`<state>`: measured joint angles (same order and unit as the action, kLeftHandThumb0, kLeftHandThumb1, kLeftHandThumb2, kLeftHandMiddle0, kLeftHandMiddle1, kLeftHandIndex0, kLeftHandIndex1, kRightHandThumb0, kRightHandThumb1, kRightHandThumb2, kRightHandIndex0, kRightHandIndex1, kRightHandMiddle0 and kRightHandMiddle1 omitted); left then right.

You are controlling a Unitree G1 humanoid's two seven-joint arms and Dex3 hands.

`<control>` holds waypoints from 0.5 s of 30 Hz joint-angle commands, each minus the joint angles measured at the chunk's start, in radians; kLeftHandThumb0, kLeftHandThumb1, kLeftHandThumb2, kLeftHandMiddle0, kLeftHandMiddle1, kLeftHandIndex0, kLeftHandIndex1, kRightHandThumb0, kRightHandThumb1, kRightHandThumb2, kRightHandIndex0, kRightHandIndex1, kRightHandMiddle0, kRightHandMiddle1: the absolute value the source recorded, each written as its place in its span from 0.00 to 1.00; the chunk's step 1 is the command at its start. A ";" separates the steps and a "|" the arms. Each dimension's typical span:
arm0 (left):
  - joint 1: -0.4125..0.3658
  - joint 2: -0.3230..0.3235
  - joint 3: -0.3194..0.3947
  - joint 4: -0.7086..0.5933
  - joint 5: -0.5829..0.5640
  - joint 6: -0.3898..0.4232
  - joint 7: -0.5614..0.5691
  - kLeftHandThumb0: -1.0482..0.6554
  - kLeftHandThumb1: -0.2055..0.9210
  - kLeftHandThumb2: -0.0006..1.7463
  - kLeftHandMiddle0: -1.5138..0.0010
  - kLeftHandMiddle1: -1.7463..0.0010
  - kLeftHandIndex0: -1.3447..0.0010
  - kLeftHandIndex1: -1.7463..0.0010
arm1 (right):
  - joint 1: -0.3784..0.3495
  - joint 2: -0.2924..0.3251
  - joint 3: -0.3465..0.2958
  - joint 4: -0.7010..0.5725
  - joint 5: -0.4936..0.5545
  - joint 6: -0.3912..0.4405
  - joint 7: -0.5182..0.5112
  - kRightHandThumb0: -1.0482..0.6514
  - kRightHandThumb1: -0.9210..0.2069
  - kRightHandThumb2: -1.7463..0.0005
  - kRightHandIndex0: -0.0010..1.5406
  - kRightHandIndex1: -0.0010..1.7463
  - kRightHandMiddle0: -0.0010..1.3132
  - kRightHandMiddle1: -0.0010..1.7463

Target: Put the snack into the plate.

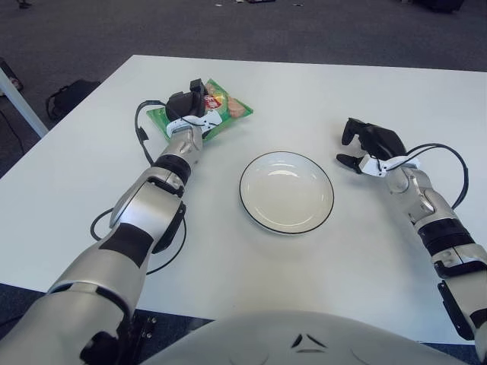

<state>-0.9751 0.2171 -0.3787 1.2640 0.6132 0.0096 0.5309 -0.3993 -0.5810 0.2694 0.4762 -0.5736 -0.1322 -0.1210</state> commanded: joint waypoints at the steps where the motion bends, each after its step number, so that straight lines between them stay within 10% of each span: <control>1: 0.051 0.035 0.010 0.023 -0.022 -0.022 -0.069 0.28 0.27 0.91 0.12 0.00 0.41 0.00 | 0.087 0.023 0.046 0.051 -0.011 0.040 0.082 0.61 0.40 0.39 0.38 0.86 0.25 1.00; 15: 0.029 0.140 0.059 -0.206 -0.062 -0.189 -0.053 0.29 0.29 0.89 0.14 0.00 0.43 0.00 | 0.081 0.022 0.049 0.076 -0.020 0.024 0.061 0.61 0.38 0.40 0.37 0.87 0.24 1.00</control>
<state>-0.9529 0.3306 -0.3326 1.1050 0.5586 -0.1312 0.4754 -0.4054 -0.5799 0.2694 0.4772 -0.5760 -0.1339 -0.1207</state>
